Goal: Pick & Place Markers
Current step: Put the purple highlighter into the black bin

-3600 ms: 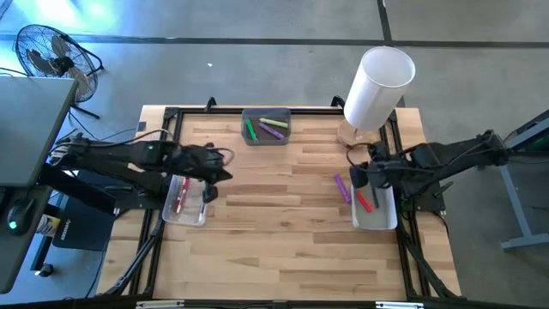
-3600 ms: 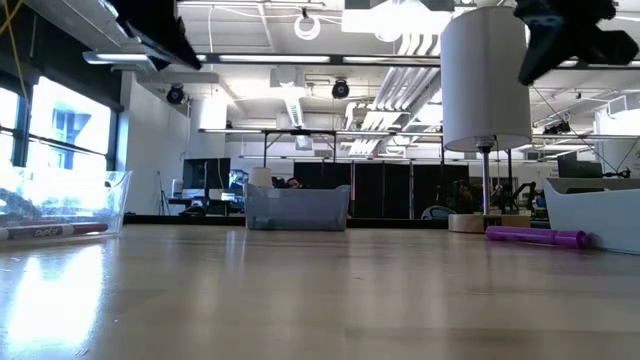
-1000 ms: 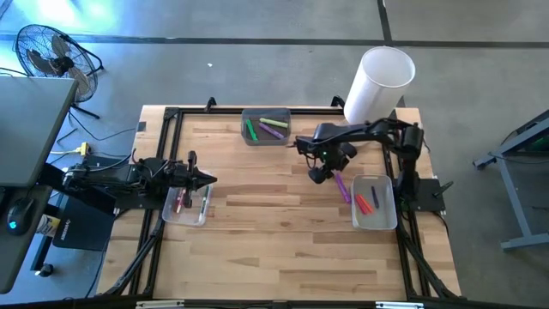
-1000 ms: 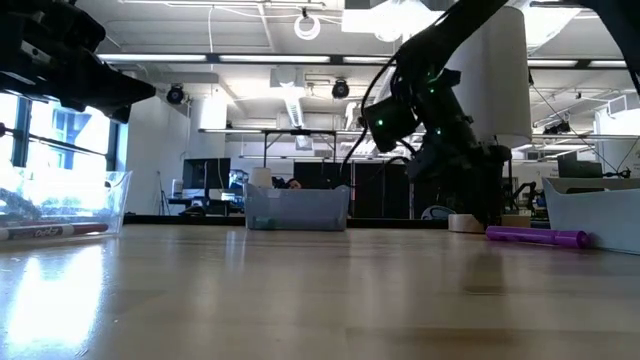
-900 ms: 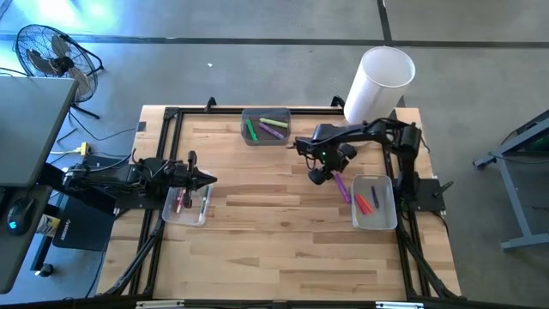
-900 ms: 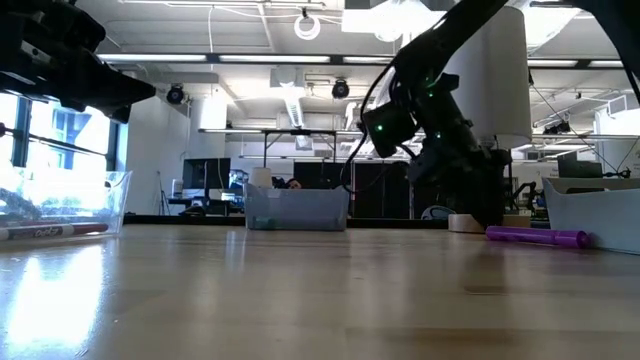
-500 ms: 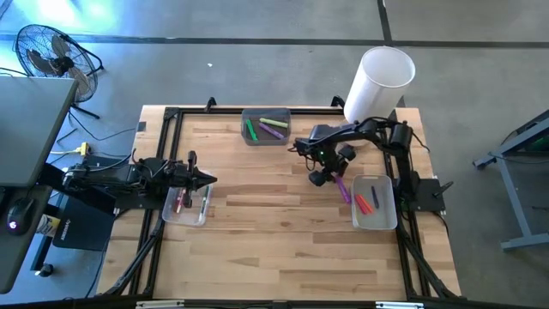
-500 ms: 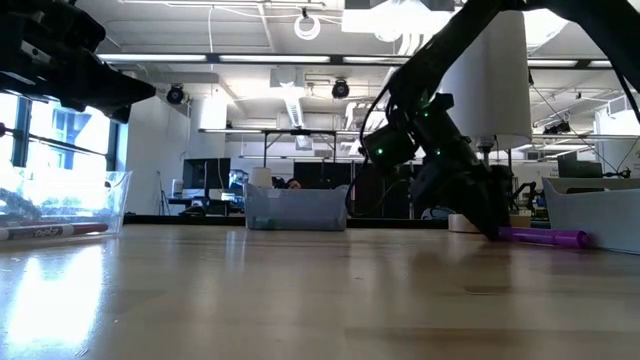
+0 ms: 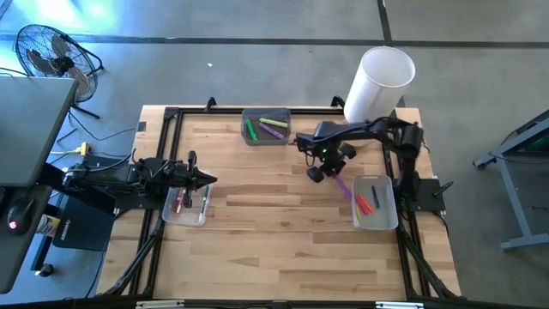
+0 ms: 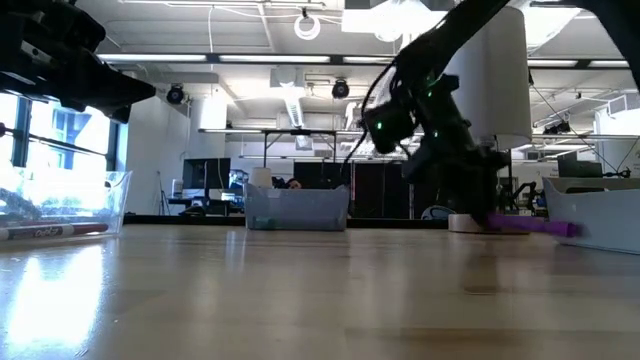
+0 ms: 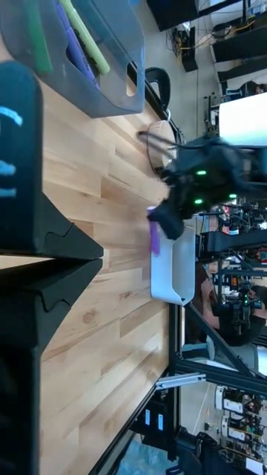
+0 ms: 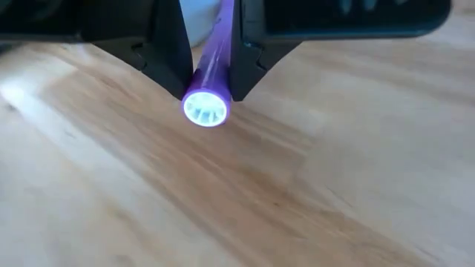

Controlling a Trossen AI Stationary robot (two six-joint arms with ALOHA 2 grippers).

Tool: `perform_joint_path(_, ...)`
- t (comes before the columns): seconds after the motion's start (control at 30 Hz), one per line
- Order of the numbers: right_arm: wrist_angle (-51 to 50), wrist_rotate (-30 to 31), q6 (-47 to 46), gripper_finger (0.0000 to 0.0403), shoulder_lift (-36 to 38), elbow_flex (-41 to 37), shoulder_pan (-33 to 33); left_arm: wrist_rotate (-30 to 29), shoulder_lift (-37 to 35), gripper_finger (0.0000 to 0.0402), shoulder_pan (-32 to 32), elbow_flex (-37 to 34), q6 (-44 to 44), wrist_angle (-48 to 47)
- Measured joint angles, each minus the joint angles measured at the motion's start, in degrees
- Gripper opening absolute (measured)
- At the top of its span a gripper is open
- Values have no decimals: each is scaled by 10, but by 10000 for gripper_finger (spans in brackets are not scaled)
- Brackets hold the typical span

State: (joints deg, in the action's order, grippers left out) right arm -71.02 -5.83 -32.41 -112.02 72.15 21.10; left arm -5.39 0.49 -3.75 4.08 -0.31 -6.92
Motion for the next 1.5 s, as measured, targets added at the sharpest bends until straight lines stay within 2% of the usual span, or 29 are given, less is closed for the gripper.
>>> perform_joint_path(0.23,-1,22,-74,60,138,0,-26,0,0,1,0,0,0,0)
perform_joint_path(0.37,51,62,-130,60,238,0,-48,0,0,1,0,0,0,0)
perform_joint_path(0.5,184,139,-156,60,320,0,-70,0,0,1,0,0,0,0)
perform_joint_path(0.6,373,191,-131,60,339,1,-75,0,0,1,0,0,0,0)
perform_joint_path(0.77,702,196,8,60,292,2,-71,0,0,1,0,0,0,0)
perform_joint_path(0.9,843,214,63,60,223,2,-60,1,0,1,0,0,0,0)
perform_joint_path(0.97,882,231,73,60,186,1,-50,1,0,1,0,0,0,0)
perform_joint_path(1.23,964,239,123,60,61,0,-10,1,0,1,0,0,0,0)
perform_joint_path(1.5,983,213,119,80,-1,0,15,2,0,1,0,0,0,0)
